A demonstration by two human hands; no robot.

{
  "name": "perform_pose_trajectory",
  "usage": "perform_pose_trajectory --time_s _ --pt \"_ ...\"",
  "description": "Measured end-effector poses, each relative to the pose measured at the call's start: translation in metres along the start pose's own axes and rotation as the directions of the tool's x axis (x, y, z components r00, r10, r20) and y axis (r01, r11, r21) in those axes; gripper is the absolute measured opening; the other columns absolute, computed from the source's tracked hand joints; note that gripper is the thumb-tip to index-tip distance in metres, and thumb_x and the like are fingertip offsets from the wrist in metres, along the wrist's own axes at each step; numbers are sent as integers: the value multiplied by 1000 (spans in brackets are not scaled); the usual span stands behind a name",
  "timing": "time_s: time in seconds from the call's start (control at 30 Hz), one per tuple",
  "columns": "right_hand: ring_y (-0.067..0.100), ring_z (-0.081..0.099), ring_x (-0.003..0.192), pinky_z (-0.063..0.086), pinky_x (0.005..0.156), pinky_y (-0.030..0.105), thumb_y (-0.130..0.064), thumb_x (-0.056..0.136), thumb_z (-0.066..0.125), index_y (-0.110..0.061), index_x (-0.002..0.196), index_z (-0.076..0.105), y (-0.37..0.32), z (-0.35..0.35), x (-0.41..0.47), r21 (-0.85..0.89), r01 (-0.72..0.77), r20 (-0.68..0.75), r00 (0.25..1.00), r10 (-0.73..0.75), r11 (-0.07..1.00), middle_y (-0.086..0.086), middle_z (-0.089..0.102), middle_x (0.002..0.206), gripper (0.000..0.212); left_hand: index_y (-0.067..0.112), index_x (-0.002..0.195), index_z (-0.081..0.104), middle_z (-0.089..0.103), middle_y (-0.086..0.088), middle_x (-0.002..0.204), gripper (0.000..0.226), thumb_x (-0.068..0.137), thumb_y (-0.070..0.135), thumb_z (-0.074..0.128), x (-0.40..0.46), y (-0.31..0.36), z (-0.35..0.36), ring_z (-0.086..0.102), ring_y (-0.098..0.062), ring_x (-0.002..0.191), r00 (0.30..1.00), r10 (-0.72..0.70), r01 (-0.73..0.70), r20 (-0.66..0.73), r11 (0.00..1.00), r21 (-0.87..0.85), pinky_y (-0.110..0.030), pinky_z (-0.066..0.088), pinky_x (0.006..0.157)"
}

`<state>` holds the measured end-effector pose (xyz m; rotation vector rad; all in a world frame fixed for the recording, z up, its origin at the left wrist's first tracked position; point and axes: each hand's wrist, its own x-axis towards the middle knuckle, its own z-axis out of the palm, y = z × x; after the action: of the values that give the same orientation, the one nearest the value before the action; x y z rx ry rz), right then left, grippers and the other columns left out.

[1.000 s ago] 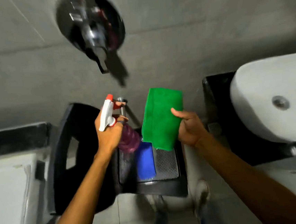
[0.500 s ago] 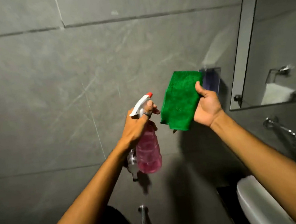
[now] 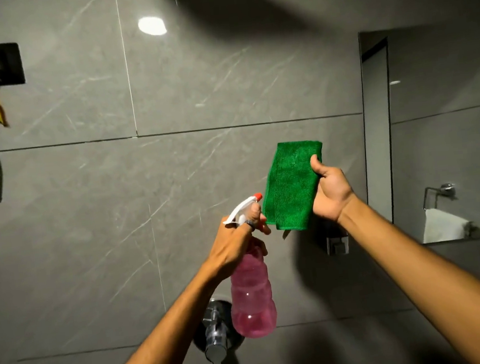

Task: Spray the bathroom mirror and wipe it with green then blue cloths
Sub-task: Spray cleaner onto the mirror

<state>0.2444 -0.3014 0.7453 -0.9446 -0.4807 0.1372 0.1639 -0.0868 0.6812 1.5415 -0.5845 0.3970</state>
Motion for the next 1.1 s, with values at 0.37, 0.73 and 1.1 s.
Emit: perform_pose_trajectory --time_s 0.37,0.73,1.1 --pt "34 61 124 49 95 55 -49 103 35 -8 135 58 -4 -11 -4 -12 -10 -18 1000 9 1000 16 63 135 57 41 134 60 73 -9 88 32 102 44 57 -19 -31 -6 64 -32 55 992 -124 126 31 988 -89 -38 59 56" --pt "33 71 111 52 90 54 -50 103 35 -10 130 62 6 -22 -5 -20 -29 -32 999 28 999 15 71 125 55 26 145 51 68 -12 93 40 106 34 52 -23 -25 1 69 -22 65 995 -96 93 -33 992 -83 -36 59 52" --pt "32 73 109 59 89 53 -50 103 33 -10 128 62 86 -48 -28 20 -216 -92 972 217 976 14 74 119 55 29 134 67 82 4 101 37 99 40 61 -115 -112 -17 78 -12 89 943 -300 303 -141 953 5 -17 60 69"
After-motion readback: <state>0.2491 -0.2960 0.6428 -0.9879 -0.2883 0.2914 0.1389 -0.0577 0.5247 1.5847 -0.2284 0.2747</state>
